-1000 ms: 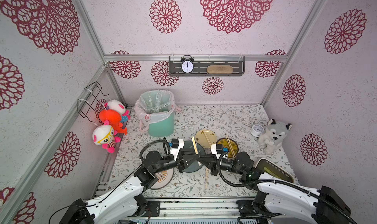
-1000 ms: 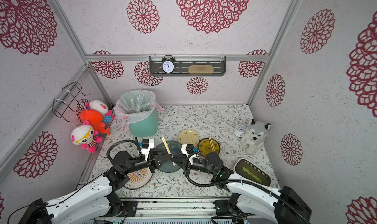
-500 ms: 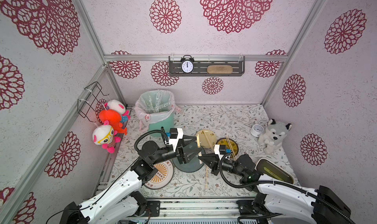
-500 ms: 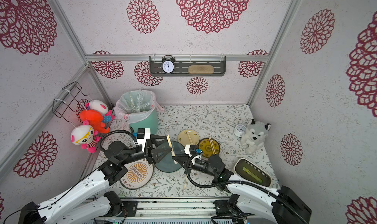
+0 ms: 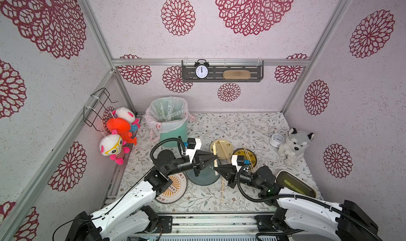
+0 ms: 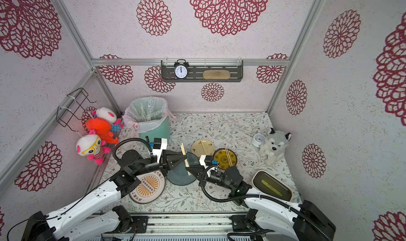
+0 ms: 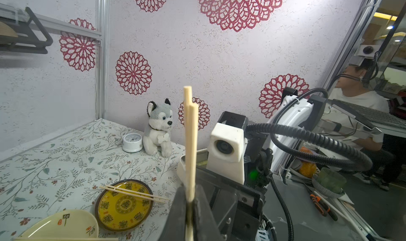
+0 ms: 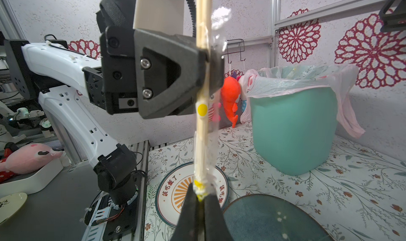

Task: Remove the packaging of disposable chopsticks
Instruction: Remove the packet bag from the disposable chopsticks.

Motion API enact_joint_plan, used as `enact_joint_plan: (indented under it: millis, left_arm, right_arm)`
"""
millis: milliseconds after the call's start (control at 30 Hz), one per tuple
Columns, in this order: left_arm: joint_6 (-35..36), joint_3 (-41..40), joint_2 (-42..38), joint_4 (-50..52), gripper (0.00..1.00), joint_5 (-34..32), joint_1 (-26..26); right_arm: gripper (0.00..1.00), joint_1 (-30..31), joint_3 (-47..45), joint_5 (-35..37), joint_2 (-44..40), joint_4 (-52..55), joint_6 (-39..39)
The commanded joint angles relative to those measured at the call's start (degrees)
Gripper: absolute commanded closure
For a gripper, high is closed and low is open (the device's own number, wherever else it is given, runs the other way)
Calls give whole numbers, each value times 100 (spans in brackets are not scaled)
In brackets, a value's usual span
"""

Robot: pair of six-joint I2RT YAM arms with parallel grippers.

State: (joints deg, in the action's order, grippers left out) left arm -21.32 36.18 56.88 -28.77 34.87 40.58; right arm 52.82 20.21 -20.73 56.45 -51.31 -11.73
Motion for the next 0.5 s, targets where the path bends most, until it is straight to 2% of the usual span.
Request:
enact_joint_plan:
  millis: [0, 67, 200, 333, 467]
  left_arm:
    - [-130, -363, 70, -209, 92, 27, 107]
    - [-222, -553, 230, -413, 92, -53, 287]
    - [-242, -863, 434, -451, 98, -298, 407]
    - [-457, -1271, 623, -772, 95, -198, 432]
    - [-445, -1633, 531, -618, 93, -442, 433]
  right_arm:
    - [100, 21, 179, -17, -11, -408, 9]
    - [100, 23, 305, -36, -15, -319, 75]
    - [100, 24, 545, -54, -130, -131, 182]
    - [100, 25, 606, 22, -372, 29, 252]
    - [100, 21, 522, 172, -612, 100, 266]
